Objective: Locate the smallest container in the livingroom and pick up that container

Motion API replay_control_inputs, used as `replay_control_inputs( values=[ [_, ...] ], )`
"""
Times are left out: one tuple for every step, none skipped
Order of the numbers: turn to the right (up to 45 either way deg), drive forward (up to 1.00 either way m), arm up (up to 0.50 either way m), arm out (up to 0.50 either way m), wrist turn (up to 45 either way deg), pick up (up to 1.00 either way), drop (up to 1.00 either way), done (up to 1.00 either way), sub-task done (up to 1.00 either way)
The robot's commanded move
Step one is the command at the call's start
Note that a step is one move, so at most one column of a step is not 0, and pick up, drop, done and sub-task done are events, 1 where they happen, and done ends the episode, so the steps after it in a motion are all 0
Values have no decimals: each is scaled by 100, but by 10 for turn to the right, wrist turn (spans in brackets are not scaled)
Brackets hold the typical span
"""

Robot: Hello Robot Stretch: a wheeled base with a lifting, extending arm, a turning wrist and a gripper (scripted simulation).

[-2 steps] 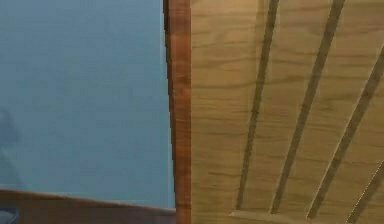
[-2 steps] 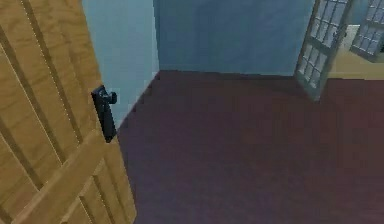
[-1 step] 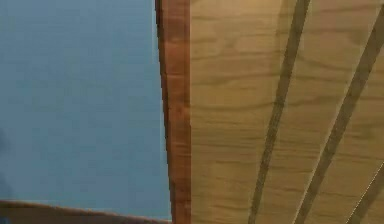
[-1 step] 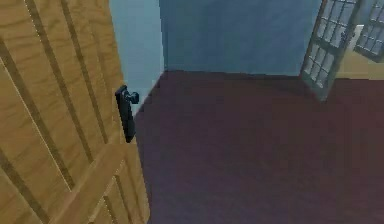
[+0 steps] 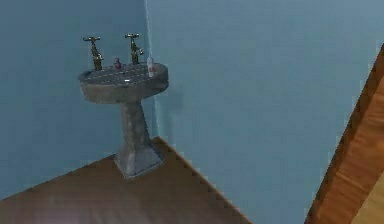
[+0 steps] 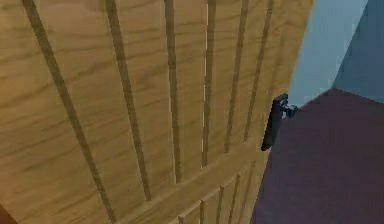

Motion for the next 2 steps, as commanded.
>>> replay_control_inputs(
  values=[
    [-450,0,0,0,0,0,0,0,0],
    [-240,0,0,0,0,0,0,0,0]
  ],
)
